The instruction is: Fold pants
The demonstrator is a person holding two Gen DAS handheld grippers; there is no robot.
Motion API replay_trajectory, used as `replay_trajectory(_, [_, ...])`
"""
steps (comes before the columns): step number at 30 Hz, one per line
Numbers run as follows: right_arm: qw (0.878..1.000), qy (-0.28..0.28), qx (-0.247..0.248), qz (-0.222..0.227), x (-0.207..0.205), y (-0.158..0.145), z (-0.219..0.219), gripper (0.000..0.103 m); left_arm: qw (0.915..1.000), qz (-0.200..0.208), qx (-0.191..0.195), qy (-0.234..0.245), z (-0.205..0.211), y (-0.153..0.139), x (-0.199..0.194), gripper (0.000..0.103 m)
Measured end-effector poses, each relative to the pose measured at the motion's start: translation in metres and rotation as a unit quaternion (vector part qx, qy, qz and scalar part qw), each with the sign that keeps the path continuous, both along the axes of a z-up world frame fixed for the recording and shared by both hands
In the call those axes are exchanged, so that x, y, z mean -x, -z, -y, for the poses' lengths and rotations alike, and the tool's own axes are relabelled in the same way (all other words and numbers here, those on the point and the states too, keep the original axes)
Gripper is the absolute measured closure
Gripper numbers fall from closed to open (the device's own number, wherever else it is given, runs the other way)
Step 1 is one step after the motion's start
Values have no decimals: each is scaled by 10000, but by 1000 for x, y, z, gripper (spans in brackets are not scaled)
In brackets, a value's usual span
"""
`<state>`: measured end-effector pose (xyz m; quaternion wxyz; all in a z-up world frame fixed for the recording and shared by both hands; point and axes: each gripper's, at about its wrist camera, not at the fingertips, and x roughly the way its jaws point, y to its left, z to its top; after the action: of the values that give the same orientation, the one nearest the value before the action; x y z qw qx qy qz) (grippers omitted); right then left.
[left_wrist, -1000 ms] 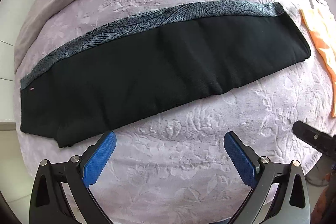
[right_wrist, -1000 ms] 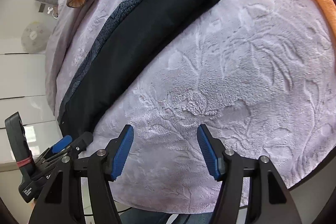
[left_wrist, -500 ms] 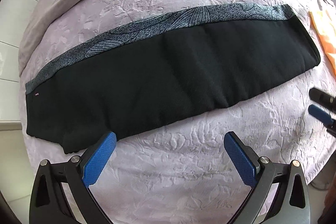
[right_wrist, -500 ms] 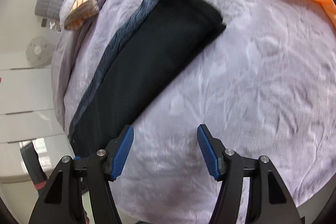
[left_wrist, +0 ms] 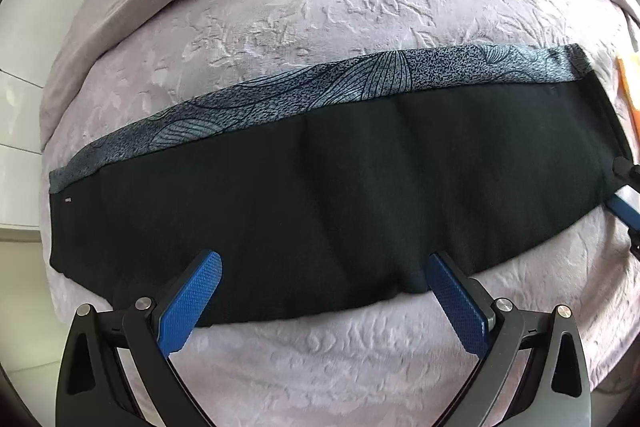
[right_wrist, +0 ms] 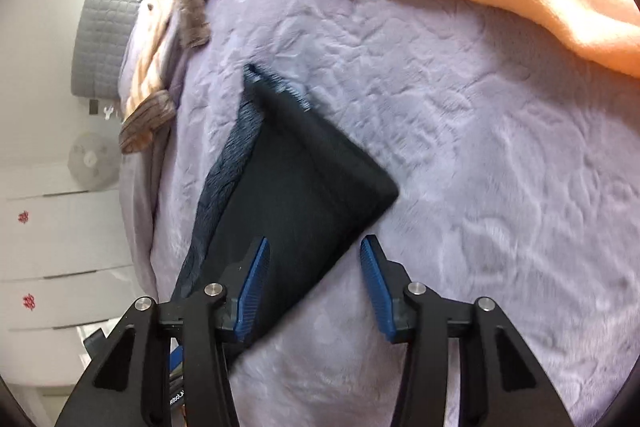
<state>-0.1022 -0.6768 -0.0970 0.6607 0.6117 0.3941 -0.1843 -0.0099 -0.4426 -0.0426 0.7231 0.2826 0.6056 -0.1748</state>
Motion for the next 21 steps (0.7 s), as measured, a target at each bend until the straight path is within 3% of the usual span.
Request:
replay_trajectory(3, [9997,185,-145,54,1,6,5,85,10000,39,-22,-56,3,4,-2,0])
replay_trajectory(4, [9998,153,-64,143,-1,2,6,86,9999,67,26,-73,4,4,-3,0])
replay_trajectory(8, [9992,-180,334,151,-8,-9,3,87,9999,49,-21,-105,5,18,-7,0])
replay_trajectory(10, [9997,-190,166,19,-6,3,6,84,9998,-52,-69,-176,5,26,-8,0])
replay_trajectory(13, [9994,21,-292,171,5,13,9,80,9998,-39,-34,-175,3,26,-8,0])
replay_trajectory(16, [9992,-148,-251,279,6,7,4,68,9999,-29,-46,-135,5,25,-5,0])
replay_trajectory(21, [9975,-109,-480,505,3,15,-4,66,9998,-62,-15,-177,5,24,-7,0])
